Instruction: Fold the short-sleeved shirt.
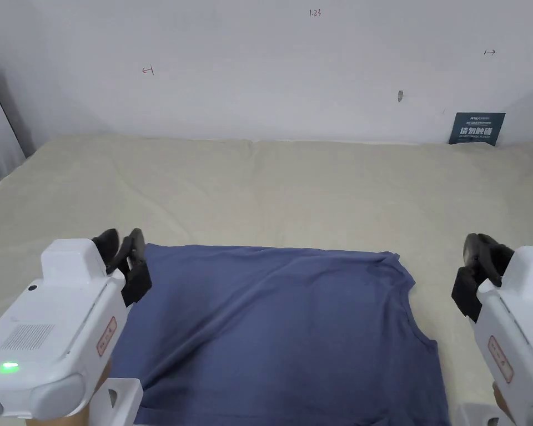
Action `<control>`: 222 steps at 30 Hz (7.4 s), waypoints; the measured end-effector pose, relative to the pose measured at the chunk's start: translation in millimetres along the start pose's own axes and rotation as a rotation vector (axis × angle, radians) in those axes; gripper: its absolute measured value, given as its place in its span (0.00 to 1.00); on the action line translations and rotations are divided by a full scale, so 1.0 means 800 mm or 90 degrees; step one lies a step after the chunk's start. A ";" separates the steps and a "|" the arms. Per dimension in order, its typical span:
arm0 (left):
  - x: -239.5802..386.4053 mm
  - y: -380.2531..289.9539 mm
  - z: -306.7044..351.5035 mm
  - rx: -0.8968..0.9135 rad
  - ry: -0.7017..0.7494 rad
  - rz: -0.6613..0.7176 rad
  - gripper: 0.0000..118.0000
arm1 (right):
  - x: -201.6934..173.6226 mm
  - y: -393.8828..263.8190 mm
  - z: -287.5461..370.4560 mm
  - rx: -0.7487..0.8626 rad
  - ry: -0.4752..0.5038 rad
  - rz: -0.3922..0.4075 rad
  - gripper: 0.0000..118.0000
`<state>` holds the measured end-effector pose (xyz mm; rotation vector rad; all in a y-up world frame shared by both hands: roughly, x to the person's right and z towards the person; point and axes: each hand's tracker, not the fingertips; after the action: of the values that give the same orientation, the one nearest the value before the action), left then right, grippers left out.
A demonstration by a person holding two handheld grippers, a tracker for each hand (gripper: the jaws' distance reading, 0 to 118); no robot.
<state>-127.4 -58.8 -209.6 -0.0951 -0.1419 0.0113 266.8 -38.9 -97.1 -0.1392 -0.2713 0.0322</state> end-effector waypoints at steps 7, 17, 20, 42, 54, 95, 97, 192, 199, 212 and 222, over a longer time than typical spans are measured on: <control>-0.012 -0.012 0.000 -0.050 -0.021 0.004 0.00 | -0.001 -0.010 -0.004 -0.013 0.006 0.004 0.01; -0.071 -0.066 -0.024 -0.250 0.011 0.039 0.00 | 0.001 -0.026 -0.013 -0.042 0.007 0.005 0.01; -0.104 -0.098 -0.026 -0.330 0.028 0.066 0.00 | 0.002 -0.034 -0.016 -0.060 0.008 0.003 0.01; -0.135 -0.256 -0.044 -0.548 0.059 0.118 0.07 | 0.018 -0.079 -0.019 -0.186 -0.008 -0.035 0.07; -0.132 -0.217 -0.025 -0.489 0.035 0.094 0.05 | 0.029 -0.262 -0.034 -0.512 -0.022 -0.068 0.74; -0.130 -0.137 -0.190 -0.433 0.035 0.081 0.05 | 0.013 -0.132 -0.213 -0.359 0.039 -0.021 0.04; -0.128 -0.148 -0.219 -0.460 0.042 0.084 0.05 | 0.012 -0.143 -0.244 -0.387 0.031 -0.024 0.04; -0.125 -0.182 -0.208 -0.509 0.038 0.104 0.06 | 0.029 -0.282 -0.253 -0.563 -0.059 -0.108 0.66; -0.120 -0.184 -0.199 -0.516 0.046 0.115 0.06 | 0.029 -0.271 -0.246 -0.534 -0.024 -0.098 0.08; -0.137 -0.174 -0.115 -0.512 0.058 0.158 0.06 | 0.041 -0.227 -0.116 -0.489 -0.031 -0.143 0.07; -0.172 -0.227 -0.052 -0.594 0.085 0.121 0.06 | 0.053 -0.276 -0.038 -0.562 -0.038 -0.143 0.07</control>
<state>-257.1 -245.7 -252.9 -1.0389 0.0059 0.1281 318.6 -259.6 -83.9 -0.9840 -0.3458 -0.3119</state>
